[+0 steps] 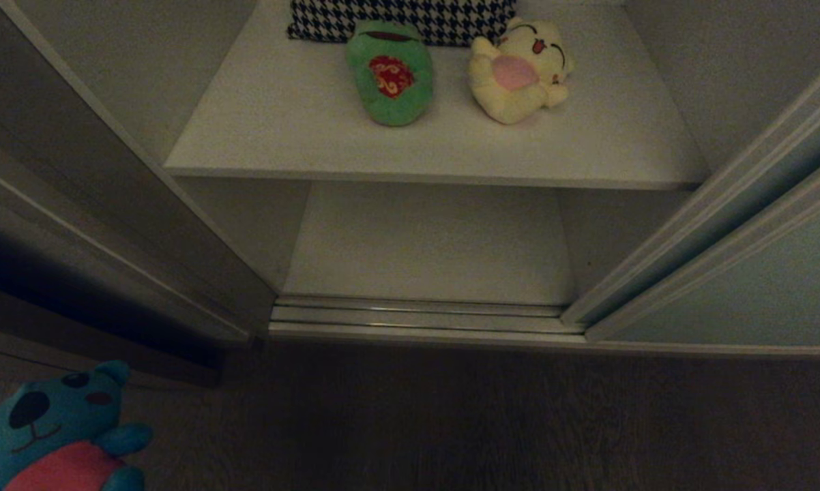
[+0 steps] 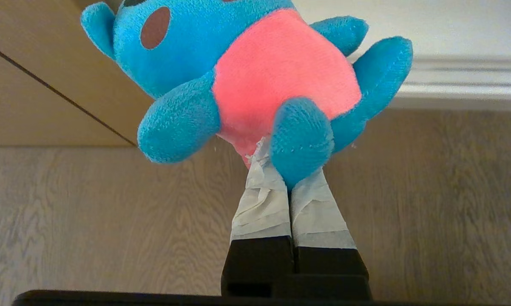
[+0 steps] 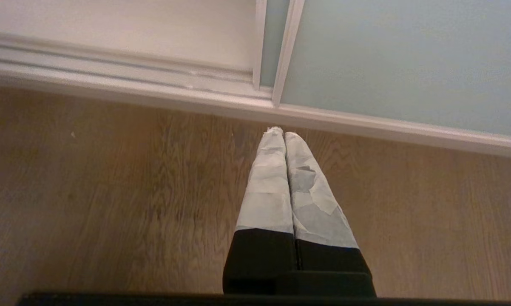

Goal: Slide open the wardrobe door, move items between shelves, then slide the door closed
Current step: Place the blue doll on the lower shelf

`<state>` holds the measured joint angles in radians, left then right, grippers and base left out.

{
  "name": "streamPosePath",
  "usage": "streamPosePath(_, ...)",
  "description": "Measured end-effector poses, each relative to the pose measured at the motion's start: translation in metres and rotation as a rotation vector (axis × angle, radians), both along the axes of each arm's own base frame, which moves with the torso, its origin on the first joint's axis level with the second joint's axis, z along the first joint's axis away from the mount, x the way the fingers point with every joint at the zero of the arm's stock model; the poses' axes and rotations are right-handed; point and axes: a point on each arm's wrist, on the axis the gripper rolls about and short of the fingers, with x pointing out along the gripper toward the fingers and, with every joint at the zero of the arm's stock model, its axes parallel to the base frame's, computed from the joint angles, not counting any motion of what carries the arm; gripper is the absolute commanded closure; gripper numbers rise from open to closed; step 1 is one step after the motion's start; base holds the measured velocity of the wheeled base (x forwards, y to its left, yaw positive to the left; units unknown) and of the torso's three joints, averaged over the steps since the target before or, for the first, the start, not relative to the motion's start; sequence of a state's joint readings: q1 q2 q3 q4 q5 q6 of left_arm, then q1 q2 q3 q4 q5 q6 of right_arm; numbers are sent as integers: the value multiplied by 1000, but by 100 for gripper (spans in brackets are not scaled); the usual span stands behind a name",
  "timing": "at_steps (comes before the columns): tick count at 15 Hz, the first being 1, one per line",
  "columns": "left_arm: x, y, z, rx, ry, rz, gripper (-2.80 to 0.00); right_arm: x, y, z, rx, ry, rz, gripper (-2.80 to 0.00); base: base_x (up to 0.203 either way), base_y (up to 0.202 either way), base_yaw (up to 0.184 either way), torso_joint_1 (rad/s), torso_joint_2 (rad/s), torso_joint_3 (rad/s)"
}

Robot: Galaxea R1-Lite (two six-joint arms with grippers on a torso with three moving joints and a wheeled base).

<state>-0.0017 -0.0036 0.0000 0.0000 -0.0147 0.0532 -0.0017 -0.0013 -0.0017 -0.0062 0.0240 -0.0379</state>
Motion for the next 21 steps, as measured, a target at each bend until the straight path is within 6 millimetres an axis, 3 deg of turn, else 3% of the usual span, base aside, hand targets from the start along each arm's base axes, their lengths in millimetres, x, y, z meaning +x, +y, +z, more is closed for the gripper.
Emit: streamPosePath(21,0,0,0,-3,0,-2,0,0,0,0,0,2,0,0,0,0,0,2,2,-198)
